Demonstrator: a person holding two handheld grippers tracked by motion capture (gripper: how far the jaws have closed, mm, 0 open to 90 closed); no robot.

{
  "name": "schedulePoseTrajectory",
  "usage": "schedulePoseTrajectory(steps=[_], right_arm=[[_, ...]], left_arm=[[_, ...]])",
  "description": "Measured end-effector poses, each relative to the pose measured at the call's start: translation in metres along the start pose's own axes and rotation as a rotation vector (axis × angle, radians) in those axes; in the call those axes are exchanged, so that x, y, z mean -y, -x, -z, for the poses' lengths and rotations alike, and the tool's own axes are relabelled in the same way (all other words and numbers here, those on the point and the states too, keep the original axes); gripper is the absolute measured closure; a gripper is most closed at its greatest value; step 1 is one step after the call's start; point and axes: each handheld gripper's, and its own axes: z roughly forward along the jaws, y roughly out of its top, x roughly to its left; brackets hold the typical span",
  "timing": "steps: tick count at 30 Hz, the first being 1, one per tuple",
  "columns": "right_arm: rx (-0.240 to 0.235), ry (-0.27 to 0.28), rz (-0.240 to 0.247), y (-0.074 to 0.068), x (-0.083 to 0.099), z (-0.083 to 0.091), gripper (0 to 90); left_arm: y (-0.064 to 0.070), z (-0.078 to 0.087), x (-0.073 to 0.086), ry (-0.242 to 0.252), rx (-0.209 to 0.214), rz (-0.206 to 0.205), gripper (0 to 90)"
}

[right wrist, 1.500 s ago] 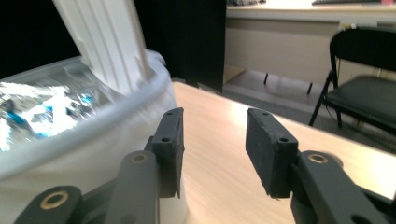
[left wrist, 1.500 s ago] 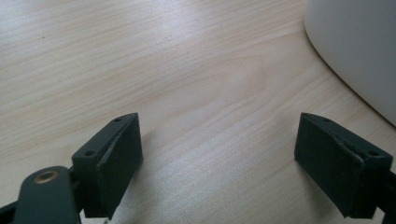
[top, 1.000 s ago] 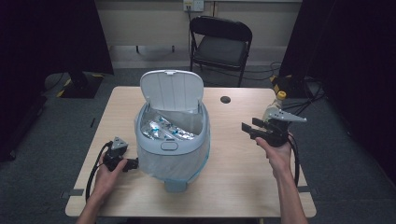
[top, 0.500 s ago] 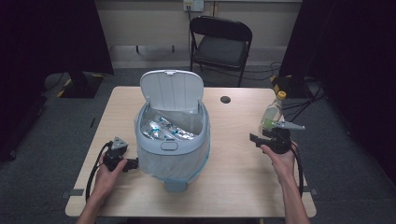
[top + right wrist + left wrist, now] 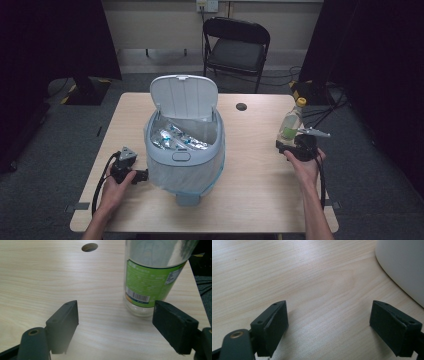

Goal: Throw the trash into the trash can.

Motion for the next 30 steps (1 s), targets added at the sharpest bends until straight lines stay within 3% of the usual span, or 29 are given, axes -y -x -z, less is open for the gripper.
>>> schedulePoseTrajectory(steps=[2, 8, 14, 18, 26, 30], right_arm=[[0.004, -0.021, -0.020, 0.004, -0.002, -0.004, 14.7], [0.015, -0.007, -0.014, 0.010, -0.016, -0.008, 15.3], [0.061, -0.027, -0.007, 0.018, -0.028, -0.016, 15.0], [0.065, -0.053, -0.013, 0.023, -0.030, -0.030, 14.4], [0.094, -0.026, -0.005, 0.030, -0.036, -0.047, 14.9], [0.108, -0.032, 0.012, 0.030, -0.042, -0.052, 26.2]], left_arm=[[0.000, 0.000, 0.000, 0.000, 0.000, -0.001, 14.8], [0.000, 0.000, 0.000, 0.000, -0.001, 0.000, 14.8], [0.000, 0.000, 0.000, 0.000, -0.002, 0.002, 14.7], [0.000, 0.000, 0.000, 0.000, -0.002, 0.002, 14.7], [0.000, 0.000, 0.000, 0.000, -0.002, 0.002, 14.7], [0.000, 0.000, 0.000, 0.000, -0.003, 0.003, 14.7]])
